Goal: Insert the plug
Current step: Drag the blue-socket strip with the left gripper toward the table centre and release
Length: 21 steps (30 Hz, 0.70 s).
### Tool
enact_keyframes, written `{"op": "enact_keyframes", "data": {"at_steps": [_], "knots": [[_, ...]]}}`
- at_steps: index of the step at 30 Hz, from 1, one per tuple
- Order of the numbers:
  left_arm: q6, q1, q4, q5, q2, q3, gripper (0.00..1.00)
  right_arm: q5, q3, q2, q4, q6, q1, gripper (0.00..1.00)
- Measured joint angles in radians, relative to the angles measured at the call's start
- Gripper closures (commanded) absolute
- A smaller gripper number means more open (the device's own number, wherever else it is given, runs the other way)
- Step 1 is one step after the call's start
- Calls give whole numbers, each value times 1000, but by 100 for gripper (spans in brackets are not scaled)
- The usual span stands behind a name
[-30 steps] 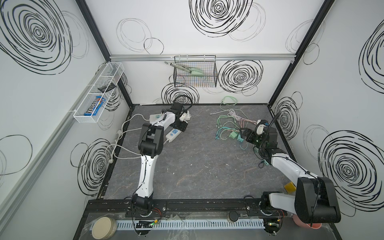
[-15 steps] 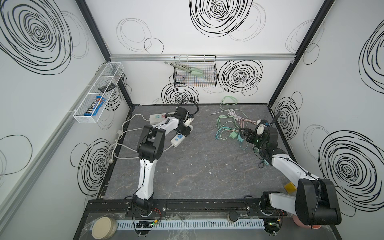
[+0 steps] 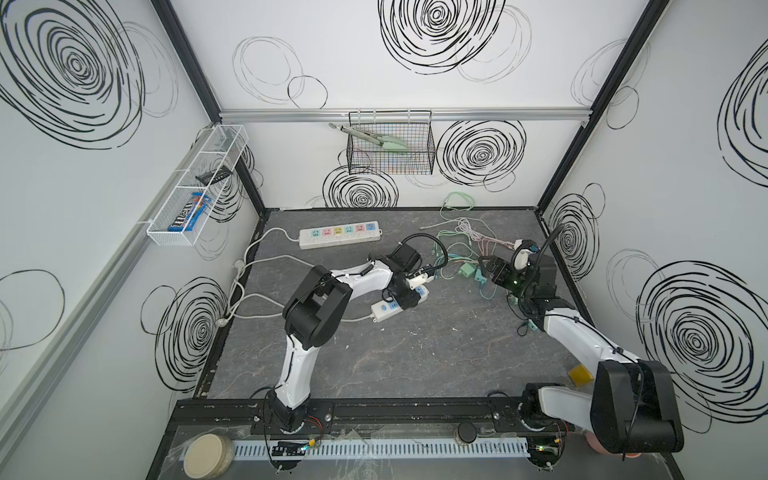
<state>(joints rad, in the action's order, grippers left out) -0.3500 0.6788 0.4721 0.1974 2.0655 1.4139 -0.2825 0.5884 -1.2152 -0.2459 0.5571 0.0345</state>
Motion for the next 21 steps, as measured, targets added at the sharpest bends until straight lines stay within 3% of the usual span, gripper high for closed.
{"op": "enact_keyframes", "data": {"at_steps": [7,12,13,15,21], "knots": [[-6,162,-4,-35,-36,-49,44,0,5,-2,6,18,0,3],[-8,276,-3,-67,-64,-69,21,-9,21,-13,10,26,0,3],[-2,286,-8,-71,-78,-74,11,-17,23,-16,11,26,0,3],[16,288,-15,-82,-118,-86,3,-41,33,-25,26,24,0,3],[105,245,-124,-174,-329,-196,4,-113,66,-51,86,5,21,3]]}}
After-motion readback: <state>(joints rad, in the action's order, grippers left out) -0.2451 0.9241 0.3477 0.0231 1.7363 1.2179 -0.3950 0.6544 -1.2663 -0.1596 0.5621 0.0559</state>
